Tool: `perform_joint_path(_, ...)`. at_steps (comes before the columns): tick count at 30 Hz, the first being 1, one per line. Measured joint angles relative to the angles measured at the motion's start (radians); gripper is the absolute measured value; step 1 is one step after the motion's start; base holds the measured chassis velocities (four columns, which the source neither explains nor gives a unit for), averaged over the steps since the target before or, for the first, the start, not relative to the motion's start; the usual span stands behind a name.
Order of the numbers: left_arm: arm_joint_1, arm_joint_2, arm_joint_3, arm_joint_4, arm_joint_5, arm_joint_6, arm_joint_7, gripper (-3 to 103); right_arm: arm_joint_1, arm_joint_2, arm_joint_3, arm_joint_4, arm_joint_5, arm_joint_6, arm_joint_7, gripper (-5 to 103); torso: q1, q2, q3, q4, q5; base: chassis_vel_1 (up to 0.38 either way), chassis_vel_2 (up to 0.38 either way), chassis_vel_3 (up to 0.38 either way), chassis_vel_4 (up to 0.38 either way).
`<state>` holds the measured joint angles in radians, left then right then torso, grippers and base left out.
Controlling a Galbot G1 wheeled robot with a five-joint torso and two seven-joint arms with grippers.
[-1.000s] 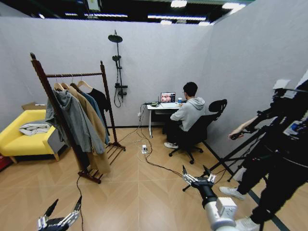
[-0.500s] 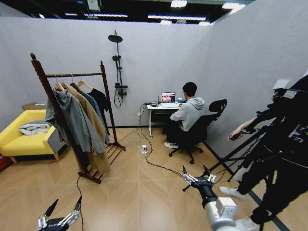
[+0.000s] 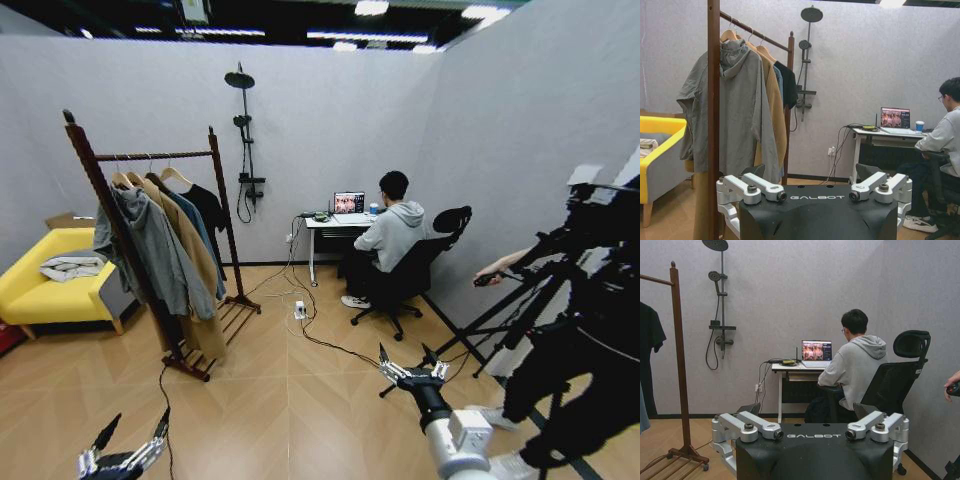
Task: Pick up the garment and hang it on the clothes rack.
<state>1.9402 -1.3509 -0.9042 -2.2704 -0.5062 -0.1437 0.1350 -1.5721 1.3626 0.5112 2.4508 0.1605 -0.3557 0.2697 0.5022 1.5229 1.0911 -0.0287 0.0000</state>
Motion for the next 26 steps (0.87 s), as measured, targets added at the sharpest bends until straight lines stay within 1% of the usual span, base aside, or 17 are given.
perform_joint_path(26, 0.0, 0.0, 0.0, 0.0, 0.0, 0.0, 0.0, 100, 0.0, 0.0, 0.0, 0.0, 0.0, 0.0, 0.0, 100, 0.0, 0.0, 0.0, 0.0, 0.0, 0.0, 0.0, 0.0, 0.0)
